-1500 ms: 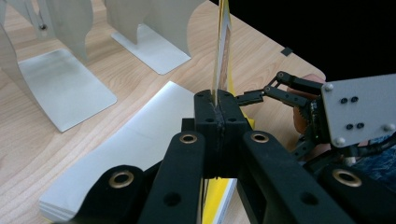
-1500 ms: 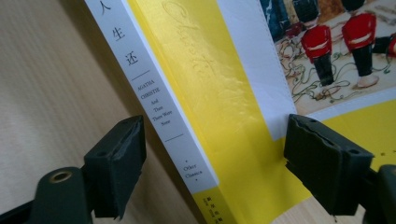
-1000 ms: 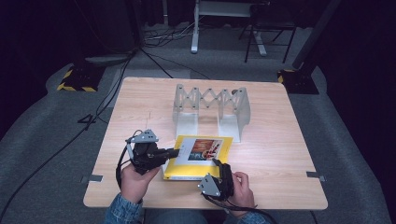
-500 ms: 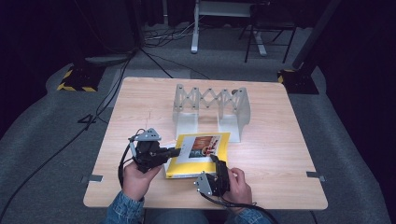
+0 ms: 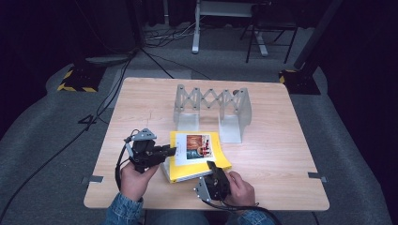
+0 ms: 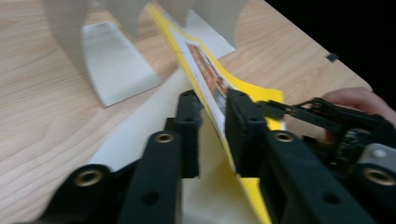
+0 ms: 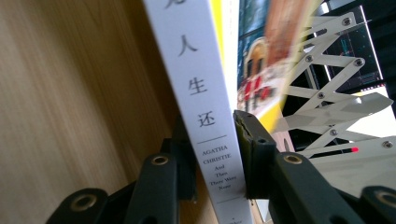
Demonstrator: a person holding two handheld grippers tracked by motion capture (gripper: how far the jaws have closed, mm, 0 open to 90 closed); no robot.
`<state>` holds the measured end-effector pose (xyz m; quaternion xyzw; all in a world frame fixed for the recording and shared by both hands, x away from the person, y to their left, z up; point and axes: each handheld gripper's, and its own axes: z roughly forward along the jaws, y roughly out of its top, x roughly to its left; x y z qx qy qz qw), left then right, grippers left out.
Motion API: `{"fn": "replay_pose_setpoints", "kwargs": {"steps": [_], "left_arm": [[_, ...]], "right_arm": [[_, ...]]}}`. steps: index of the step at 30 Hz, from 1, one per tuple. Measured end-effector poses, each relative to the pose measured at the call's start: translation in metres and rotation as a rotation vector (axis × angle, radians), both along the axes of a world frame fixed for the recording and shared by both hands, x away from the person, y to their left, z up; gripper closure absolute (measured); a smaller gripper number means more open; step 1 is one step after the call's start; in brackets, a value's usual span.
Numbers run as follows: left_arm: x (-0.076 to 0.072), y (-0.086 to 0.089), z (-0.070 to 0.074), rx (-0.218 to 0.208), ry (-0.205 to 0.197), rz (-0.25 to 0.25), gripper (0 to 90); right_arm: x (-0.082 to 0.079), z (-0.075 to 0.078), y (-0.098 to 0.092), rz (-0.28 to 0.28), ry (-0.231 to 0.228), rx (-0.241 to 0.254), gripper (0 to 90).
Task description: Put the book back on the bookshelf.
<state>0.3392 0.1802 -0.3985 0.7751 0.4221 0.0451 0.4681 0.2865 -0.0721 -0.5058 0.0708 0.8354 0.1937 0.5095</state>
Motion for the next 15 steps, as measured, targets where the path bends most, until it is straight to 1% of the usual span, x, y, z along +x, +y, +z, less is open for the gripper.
{"fn": "replay_pose_setpoints", "kwargs": {"steps": [1,2,3,4,5,6,7,9,10,11,12,14,15], "left_arm": [[0.0,0.0,0.0,0.0,0.0,0.0,68.8],[0.001,0.009,-0.002,-0.018,-0.001,0.037,64.9],[0.002,0.015,-0.003,-0.039,0.002,0.045,63.4],[0.003,0.019,-0.004,-0.055,0.006,0.058,60.7],[0.003,0.019,-0.004,-0.055,0.006,0.058,59.0],[0.003,0.027,-0.006,-0.071,0.002,0.092,58.5],[0.003,0.031,-0.007,-0.076,0.0,0.102,58.5],[0.004,0.038,-0.012,-0.083,0.001,0.124,57.5],[0.004,0.038,-0.012,-0.083,0.001,0.124,57.5],[0.005,0.041,-0.016,-0.085,0.004,0.142,57.5],[0.006,0.043,-0.02,-0.083,0.009,0.152,57.5],[0.008,0.046,-0.028,-0.07,0.022,0.164,57.5],[0.009,0.046,-0.031,-0.064,0.028,0.168,57.5]], "right_arm": [[-0.001,0.001,-0.001,0.004,0.0,-0.001,72.2],[-0.002,0.003,-0.002,0.003,0.005,-0.004,72.9],[-0.003,0.004,-0.002,0.002,0.0,-0.005,73.3],[-0.003,0.005,-0.003,0.002,0.005,-0.008,73.5],[-0.003,0.005,-0.003,0.002,0.005,-0.008,73.5],[-0.004,0.009,-0.004,-0.002,0.017,-0.009,74.0],[-0.005,0.011,-0.005,0.002,0.024,-0.003,74.2],[-0.006,0.016,-0.008,0.005,0.033,0.029,75.1],[-0.006,0.016,-0.008,0.005,0.033,0.029,75.1],[-0.007,0.019,-0.009,0.003,0.037,0.051,75.5],[-0.007,0.025,-0.012,0.003,0.053,0.1,75.9],[-0.007,0.034,-0.017,0.001,0.08,0.156,76.1],[-0.006,0.04,-0.021,-0.005,0.094,0.198,76.2]]}}
